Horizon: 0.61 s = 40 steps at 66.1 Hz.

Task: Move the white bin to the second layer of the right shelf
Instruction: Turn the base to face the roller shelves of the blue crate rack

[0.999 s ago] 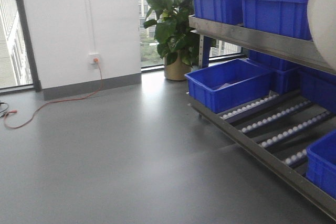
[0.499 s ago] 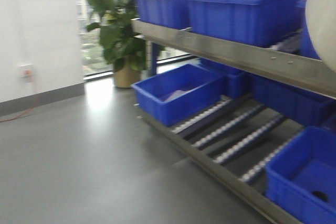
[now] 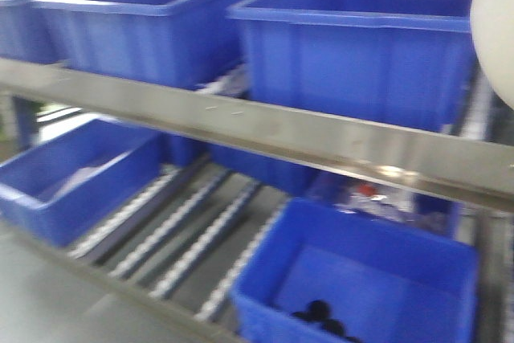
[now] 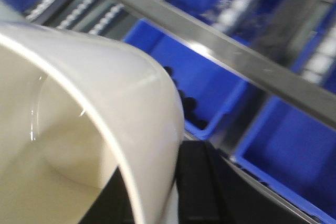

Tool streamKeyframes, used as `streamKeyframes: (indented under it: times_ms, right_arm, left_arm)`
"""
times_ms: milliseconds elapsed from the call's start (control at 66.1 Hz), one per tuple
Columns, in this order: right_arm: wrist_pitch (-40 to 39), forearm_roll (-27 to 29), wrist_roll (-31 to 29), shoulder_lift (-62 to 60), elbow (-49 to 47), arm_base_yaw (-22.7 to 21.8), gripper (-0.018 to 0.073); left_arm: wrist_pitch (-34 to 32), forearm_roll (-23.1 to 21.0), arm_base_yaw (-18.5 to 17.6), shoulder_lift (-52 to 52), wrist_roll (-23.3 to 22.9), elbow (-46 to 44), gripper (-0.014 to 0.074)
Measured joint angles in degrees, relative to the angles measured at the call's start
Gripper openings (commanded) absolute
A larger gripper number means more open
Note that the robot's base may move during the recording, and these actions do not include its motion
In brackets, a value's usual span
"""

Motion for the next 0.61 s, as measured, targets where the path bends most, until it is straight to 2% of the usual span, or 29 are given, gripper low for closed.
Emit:
streamKeyframes:
  times_ms: [605]
  right_arm:
    - [0.24,0.0,0.0,0.0,0.0,0.0,0.0053]
  left_arm:
    - [0.0,0.0,0.0,0.0,0.0,0.0,0.0085]
